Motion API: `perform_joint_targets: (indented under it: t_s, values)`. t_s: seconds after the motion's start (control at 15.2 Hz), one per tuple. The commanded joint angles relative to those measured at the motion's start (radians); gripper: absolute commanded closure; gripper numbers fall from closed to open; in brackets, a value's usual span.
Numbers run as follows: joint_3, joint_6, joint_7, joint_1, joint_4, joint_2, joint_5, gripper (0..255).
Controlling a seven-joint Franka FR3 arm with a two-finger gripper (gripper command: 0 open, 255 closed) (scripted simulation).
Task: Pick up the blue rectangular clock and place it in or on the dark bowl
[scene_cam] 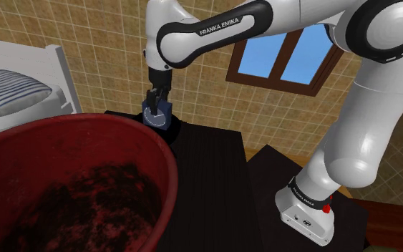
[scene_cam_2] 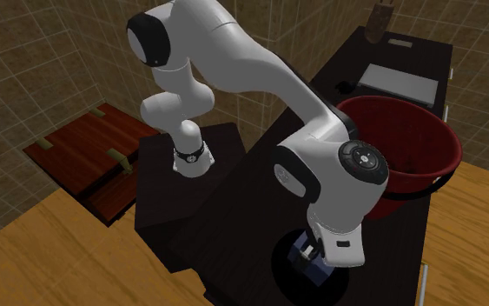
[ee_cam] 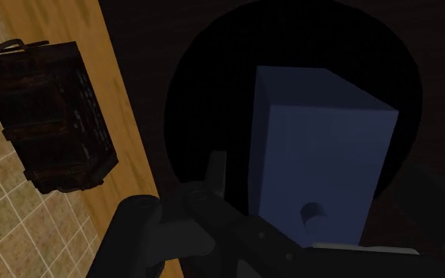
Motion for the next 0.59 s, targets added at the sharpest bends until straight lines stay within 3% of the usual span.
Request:
perform_joint_targets:
  t_s: [0.0,0.13,0.53]
  values:
    - [0.001,-0.047,-0.005,-0.002,0.031,-0.016,0.005,0]
    - [0.002,-0.102,-0.009,-0.002,0.070,-0.033,0.011,0]
    - [0.002,-0.102,-0.009,-0.002,0.070,-0.033,0.011,0]
